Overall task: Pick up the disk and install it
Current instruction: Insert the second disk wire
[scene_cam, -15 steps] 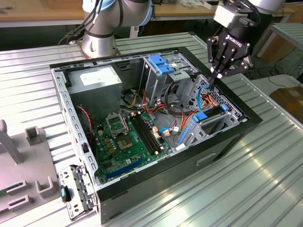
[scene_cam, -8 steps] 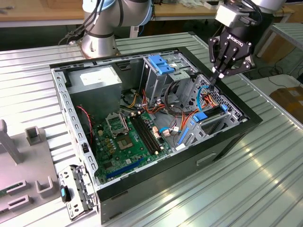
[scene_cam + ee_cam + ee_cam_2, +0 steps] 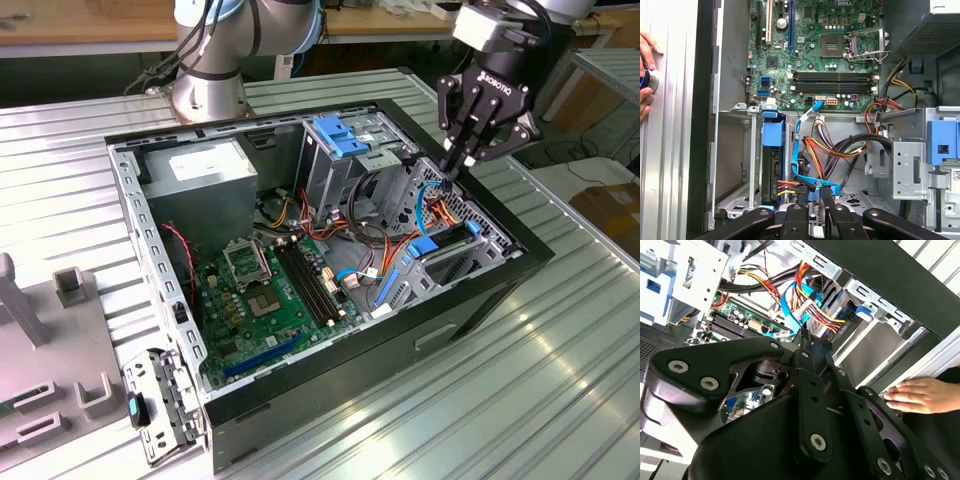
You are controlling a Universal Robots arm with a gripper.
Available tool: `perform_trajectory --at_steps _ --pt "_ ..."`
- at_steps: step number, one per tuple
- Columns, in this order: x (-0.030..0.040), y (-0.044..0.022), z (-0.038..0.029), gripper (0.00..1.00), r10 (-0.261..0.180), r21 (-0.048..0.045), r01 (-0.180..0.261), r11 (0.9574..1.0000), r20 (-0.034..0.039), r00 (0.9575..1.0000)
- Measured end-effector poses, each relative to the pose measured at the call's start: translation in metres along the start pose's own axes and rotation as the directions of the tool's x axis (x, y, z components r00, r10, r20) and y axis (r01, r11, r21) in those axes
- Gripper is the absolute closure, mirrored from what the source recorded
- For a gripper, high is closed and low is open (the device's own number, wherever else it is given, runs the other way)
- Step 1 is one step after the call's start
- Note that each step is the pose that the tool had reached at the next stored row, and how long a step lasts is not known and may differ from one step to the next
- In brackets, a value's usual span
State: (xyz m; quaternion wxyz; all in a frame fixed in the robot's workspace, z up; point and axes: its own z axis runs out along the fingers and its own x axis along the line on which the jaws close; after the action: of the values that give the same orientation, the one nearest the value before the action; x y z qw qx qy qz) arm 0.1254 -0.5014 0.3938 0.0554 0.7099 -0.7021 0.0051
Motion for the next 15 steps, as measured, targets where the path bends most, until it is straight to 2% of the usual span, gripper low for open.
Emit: perform_trajectory --at_steps 1,8,13,14,15 --pt "-0.0004 -0.0002 0.0020 0.76 0.000 -0.0001 0.000 1.0000 -0.0078 1.0000" --pt "-0.0011 -0.0006 0.0079 0.76 0.000 -0.0001 0.000 1.0000 -0.0083 1.0000" --pt "-0.0017 -0.0011 0.0146 0.76 0.001 0.0022 -0.001 1.0000 -0.0085 1.0000" --pt "-0.0017 -0.0012 0.0150 0.78 0.001 0.0025 -0.001 1.0000 -0.0085 1.0000" --pt "-0.0017 -0.0012 0.0152 0.84 0.001 0.0026 -0.001 1.0000 -0.0085 1.0000"
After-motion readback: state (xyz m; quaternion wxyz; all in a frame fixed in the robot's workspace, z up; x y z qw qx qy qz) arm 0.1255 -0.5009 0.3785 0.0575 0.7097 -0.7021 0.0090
